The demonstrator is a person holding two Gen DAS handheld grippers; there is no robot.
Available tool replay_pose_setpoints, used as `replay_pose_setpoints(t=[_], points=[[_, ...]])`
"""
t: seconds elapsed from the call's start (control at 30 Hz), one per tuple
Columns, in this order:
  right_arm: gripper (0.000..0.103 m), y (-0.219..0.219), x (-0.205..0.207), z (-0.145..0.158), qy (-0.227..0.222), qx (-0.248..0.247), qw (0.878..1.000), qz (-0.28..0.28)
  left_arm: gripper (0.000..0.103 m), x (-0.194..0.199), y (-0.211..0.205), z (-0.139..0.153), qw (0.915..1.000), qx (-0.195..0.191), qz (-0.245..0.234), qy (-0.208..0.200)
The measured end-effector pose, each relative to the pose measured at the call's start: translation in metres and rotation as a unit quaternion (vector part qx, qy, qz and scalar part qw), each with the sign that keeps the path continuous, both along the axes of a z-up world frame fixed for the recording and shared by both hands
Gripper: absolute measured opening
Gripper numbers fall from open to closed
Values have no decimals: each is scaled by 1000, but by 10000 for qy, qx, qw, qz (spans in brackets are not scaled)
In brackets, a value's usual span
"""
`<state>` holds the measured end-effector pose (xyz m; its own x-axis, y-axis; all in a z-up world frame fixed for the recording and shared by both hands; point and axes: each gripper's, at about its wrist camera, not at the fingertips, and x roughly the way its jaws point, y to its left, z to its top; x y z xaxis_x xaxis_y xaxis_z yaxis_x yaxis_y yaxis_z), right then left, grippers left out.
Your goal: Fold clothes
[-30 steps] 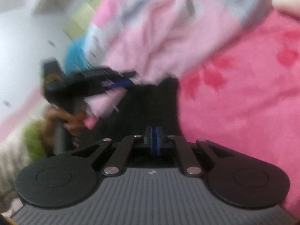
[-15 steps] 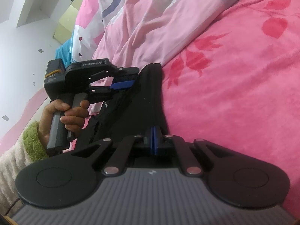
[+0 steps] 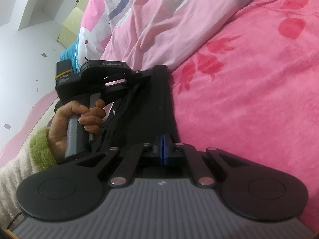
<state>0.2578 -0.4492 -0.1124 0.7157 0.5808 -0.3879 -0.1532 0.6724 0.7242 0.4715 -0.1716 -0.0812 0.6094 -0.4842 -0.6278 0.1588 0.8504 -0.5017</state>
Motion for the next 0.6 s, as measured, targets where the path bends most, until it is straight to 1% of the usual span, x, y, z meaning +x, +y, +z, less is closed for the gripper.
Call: replay_pose_setpoints(t=[0.07, 0.13, 0.17, 0.2, 0.23, 0.27, 0.3, 0.37, 0.4, 0.57, 0.6], points=[[0, 0, 0, 0, 1, 7, 10000, 1, 2, -1, 7, -1, 9999, -126, 21, 51], [0, -1, 1, -1, 7, 26, 10000, 2, 4, -10, 22, 11, 9996, -265, 105, 39], [0, -1, 1, -2, 11, 47, 10000, 3, 9, -15, 29, 17, 9993, -335, 147, 33], [0, -2, 1, -2, 15, 68, 10000, 4, 19, -19, 37, 23, 9990, -405, 189, 27], [0, -3, 1, -3, 19, 101, 9999, 8, 25, -24, 44, 29, 9986, -474, 231, 21], [0, -4, 2, -4, 24, 141, 9999, 14, 37, -29, 51, 35, 9981, -544, 273, 15], [0, -5, 2, -6, 29, 181, 9998, 20, 46, -33, 59, 41, 9976, -613, 314, 9], [0, -7, 3, -8, 38, 261, 9996, 32, 52, -43, 73, 52, 9964, -752, 398, -3], [0, -7, 3, -9, 37, 294, 9996, 41, 54, -47, 81, 58, 9956, -822, 440, -9], [0, -10, 5, -14, 2, 411, 9991, 71, 55, -71, 118, 88, 9910, -1168, 649, -39], [0, -10, 5, -14, -7, 433, 9990, 76, 55, -84, 132, 101, 9901, -1203, 703, -137]])
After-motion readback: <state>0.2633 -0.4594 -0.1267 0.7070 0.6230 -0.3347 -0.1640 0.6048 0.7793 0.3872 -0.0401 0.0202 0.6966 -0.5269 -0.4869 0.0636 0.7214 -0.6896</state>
